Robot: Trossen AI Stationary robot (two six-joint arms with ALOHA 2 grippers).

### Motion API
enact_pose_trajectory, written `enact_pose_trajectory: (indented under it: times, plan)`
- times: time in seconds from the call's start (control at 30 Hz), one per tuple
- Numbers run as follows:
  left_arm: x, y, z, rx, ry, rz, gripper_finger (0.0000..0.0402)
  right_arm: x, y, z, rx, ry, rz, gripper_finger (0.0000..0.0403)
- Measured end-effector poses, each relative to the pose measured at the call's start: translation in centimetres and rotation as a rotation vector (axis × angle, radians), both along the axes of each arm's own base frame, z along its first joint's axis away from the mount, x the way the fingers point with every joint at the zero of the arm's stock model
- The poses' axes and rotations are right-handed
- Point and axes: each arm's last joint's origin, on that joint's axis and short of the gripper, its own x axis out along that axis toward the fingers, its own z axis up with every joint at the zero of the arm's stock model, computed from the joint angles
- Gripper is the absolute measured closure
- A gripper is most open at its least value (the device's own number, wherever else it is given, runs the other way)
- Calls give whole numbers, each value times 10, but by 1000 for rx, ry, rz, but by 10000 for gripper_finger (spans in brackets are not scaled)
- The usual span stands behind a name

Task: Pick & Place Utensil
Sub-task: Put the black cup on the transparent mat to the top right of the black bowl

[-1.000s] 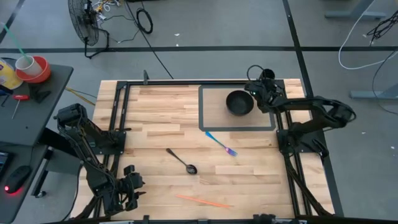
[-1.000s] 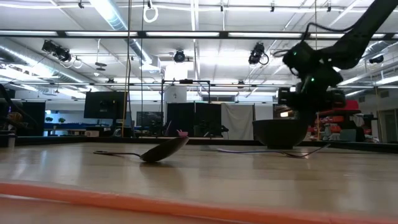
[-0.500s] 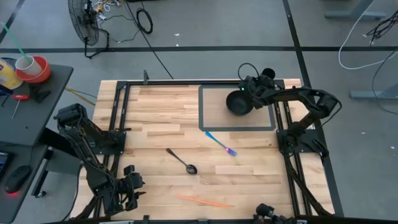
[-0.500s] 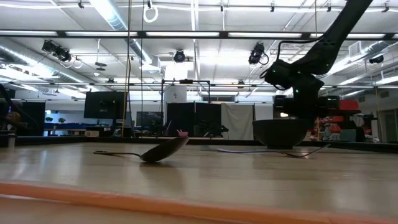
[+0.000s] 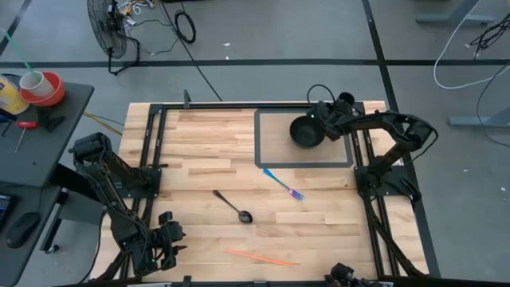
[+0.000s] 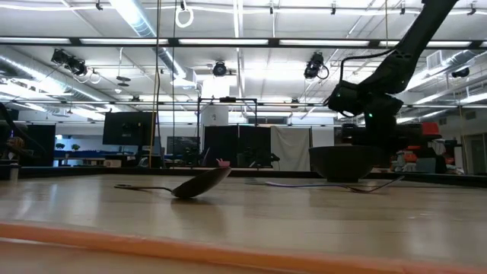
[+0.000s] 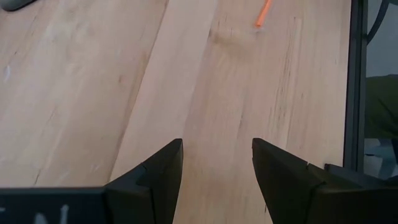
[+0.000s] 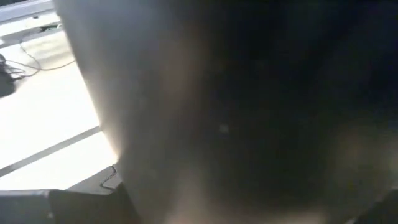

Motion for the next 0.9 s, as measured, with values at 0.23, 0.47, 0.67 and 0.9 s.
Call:
enact_pose_trajectory:
  times: [0.23,0.47,0.67,0.9]
  plan:
    - [0,0,0,0,0,0,204,-10,12,-15,-31,-39,-45,115]
    - [0,0,0,0,0,0,204,-10,12,-14,-34,-36,-38,115]
    - [0,0,0,0,0,0,204,-9,12,-15,-17,-37,-23,115]
    - [0,0,0,0,0,0,204,2,9,-5,-43,53,27,115]
